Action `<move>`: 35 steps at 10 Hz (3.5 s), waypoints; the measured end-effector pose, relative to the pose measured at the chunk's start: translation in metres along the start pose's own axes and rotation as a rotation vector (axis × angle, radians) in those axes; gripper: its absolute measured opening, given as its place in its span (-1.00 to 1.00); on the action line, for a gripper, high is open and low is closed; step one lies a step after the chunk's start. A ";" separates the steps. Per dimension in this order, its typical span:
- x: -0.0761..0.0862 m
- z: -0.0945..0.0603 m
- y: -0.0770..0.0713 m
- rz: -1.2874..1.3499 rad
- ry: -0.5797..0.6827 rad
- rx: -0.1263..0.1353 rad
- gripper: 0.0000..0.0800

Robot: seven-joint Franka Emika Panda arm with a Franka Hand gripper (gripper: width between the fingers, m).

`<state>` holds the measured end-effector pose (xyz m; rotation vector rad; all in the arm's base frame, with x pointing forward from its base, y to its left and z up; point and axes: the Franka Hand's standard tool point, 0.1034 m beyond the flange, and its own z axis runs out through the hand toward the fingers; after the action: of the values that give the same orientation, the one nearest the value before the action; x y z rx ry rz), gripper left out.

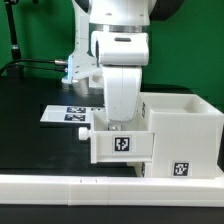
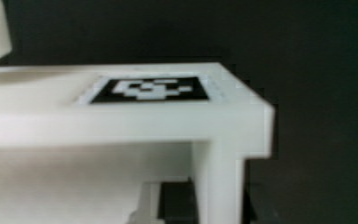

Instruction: Assemble drawer

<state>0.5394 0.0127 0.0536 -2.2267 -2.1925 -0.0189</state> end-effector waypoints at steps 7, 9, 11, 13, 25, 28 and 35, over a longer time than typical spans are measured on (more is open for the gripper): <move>0.003 -0.001 -0.001 0.024 -0.014 0.004 -0.90; 0.001 -0.001 -0.001 -0.006 -0.015 0.004 -0.90; 0.004 -0.002 -0.002 -0.030 -0.023 0.000 -0.90; 0.009 -0.002 -0.002 -0.023 -0.028 0.001 -0.90; -0.011 -0.040 0.001 -0.045 -0.060 0.015 0.58; -0.045 -0.043 -0.002 -0.082 -0.063 0.032 0.62; -0.089 -0.015 -0.001 -0.123 0.154 0.076 0.62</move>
Offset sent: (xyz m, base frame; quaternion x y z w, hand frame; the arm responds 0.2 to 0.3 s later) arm 0.0021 0.0143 0.0016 -0.0003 -0.0479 -0.0516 0.9975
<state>0.5370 -0.0764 0.0671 -1.9774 -2.2050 -0.1025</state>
